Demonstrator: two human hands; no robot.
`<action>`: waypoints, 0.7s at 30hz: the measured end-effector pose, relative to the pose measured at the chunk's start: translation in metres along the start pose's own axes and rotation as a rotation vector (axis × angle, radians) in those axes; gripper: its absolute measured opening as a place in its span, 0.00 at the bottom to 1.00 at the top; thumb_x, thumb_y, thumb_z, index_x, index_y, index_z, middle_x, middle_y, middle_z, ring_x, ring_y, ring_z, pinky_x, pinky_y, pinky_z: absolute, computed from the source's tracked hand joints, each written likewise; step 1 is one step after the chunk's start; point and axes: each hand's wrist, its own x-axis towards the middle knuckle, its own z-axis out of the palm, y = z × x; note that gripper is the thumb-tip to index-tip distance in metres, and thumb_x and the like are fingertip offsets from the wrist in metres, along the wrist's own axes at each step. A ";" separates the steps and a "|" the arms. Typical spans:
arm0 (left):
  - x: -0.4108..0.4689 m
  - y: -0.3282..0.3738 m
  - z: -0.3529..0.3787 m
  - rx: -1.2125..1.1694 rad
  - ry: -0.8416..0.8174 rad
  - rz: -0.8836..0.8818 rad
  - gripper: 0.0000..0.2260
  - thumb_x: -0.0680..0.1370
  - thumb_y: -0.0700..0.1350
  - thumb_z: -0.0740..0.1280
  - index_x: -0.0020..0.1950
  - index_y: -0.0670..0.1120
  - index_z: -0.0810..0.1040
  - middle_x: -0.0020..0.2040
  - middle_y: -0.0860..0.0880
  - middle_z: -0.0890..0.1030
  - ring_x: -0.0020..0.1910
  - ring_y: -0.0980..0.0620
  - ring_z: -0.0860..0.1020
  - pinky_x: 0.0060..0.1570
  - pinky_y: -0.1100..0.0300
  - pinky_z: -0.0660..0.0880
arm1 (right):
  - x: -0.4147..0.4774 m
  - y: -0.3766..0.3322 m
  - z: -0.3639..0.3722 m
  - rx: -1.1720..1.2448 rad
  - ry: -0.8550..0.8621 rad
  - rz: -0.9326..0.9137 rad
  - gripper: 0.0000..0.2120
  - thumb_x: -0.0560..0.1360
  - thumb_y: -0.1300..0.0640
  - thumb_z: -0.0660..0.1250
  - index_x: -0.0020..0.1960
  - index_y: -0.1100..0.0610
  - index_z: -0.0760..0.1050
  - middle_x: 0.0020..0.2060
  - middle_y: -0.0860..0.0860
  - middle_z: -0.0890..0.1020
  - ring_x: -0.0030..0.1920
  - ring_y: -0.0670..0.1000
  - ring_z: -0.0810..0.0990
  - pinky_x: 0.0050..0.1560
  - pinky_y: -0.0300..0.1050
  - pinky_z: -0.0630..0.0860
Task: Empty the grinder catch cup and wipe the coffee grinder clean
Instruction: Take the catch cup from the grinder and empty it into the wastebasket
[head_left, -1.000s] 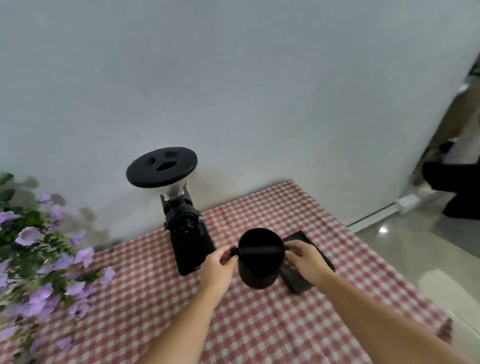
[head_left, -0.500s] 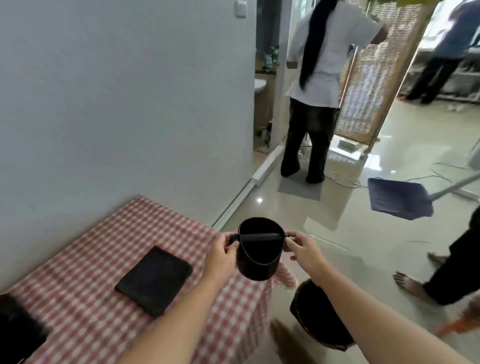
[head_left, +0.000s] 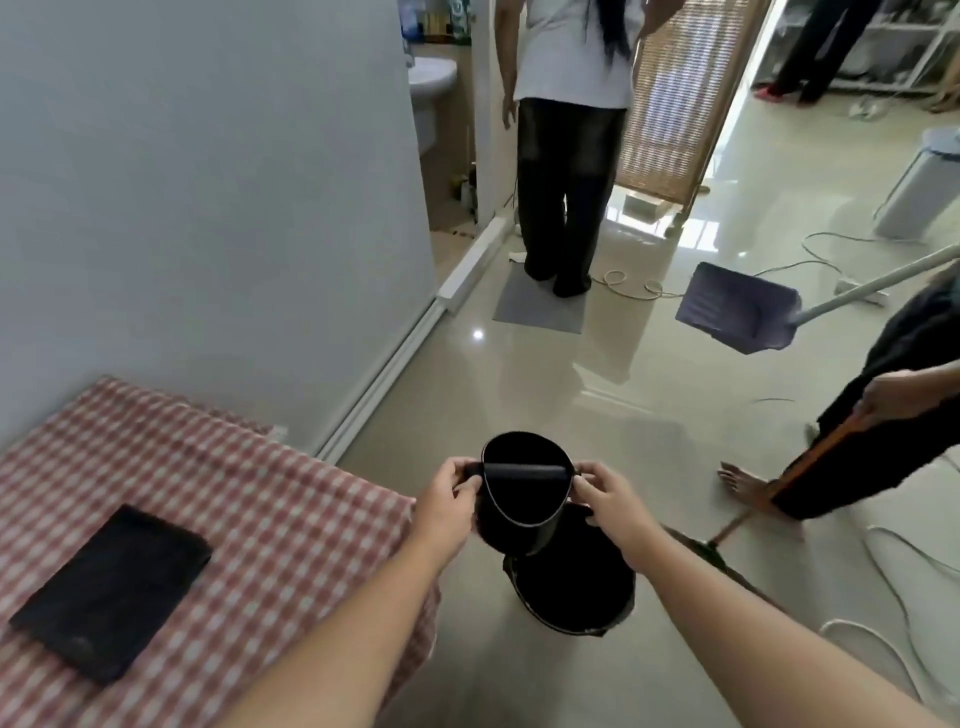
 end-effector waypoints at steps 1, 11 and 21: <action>0.003 -0.006 0.011 0.000 -0.018 -0.025 0.06 0.76 0.45 0.63 0.45 0.57 0.77 0.47 0.46 0.82 0.42 0.45 0.80 0.53 0.43 0.78 | 0.004 0.012 -0.006 0.008 0.000 0.046 0.07 0.80 0.61 0.58 0.56 0.57 0.73 0.47 0.53 0.81 0.44 0.49 0.78 0.39 0.38 0.71; 0.056 -0.127 0.099 0.106 -0.189 -0.354 0.04 0.80 0.42 0.62 0.49 0.50 0.76 0.51 0.45 0.83 0.50 0.46 0.81 0.50 0.48 0.79 | 0.054 0.170 -0.008 0.310 0.097 0.548 0.11 0.81 0.52 0.55 0.59 0.54 0.69 0.45 0.52 0.75 0.42 0.52 0.75 0.45 0.52 0.75; 0.105 -0.229 0.155 0.091 -0.170 -0.639 0.05 0.79 0.49 0.63 0.46 0.51 0.75 0.53 0.44 0.81 0.50 0.43 0.82 0.36 0.54 0.78 | 0.106 0.251 0.014 0.385 0.148 0.700 0.33 0.74 0.44 0.66 0.74 0.39 0.53 0.71 0.47 0.65 0.63 0.52 0.70 0.54 0.52 0.75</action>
